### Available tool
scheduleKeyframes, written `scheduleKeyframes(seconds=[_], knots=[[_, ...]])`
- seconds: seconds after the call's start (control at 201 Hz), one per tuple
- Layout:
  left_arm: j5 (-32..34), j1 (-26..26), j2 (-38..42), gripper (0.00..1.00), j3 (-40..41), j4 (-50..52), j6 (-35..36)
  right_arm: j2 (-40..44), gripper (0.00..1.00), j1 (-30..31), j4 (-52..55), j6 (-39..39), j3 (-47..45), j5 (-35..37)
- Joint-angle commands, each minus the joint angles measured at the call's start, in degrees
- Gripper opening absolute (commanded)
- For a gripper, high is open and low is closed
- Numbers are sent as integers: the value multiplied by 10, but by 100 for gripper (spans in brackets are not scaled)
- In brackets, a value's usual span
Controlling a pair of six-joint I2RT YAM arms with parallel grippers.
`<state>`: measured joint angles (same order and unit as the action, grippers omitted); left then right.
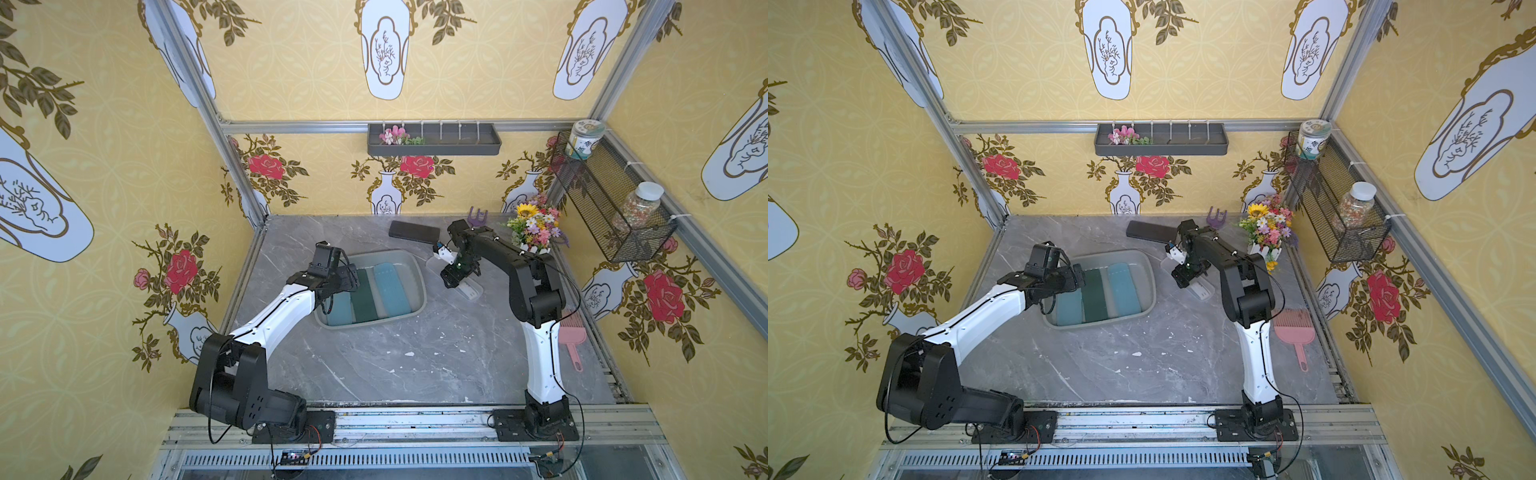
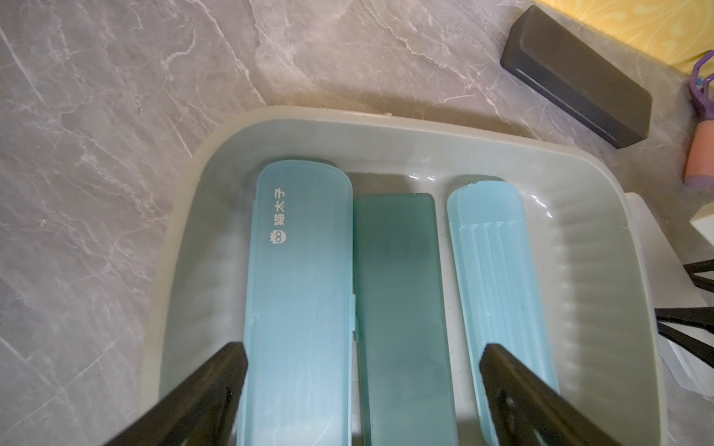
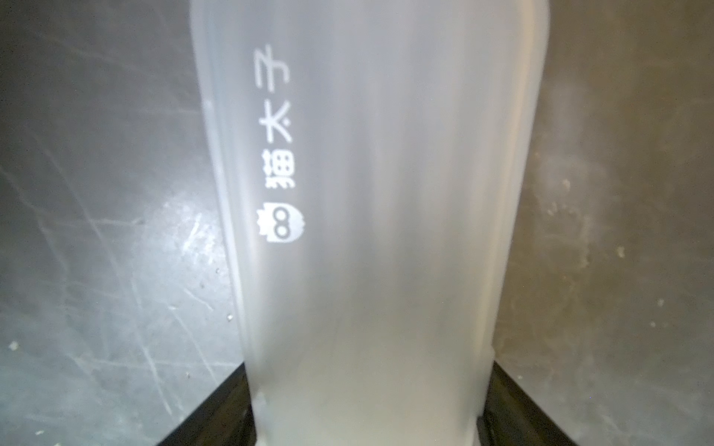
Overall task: Put the pencil case into the storage box
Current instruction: Pick up the pencil case from the center of the board.
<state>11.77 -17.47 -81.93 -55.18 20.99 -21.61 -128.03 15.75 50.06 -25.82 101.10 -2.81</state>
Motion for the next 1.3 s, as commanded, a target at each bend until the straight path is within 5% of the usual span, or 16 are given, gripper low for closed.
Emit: scheduleKeyframes(seconds=[0.0, 0.787, 1.299], knots=[[-3, 0, 1, 100, 3, -5, 1, 11, 72, 1, 23, 29, 3, 10], [-7, 1, -3, 100, 5, -10, 0, 67, 72, 18, 15, 178, -18, 0], [-10, 2, -7, 100, 6, -15, 0, 97, 72, 88, 26, 294, 49, -10]])
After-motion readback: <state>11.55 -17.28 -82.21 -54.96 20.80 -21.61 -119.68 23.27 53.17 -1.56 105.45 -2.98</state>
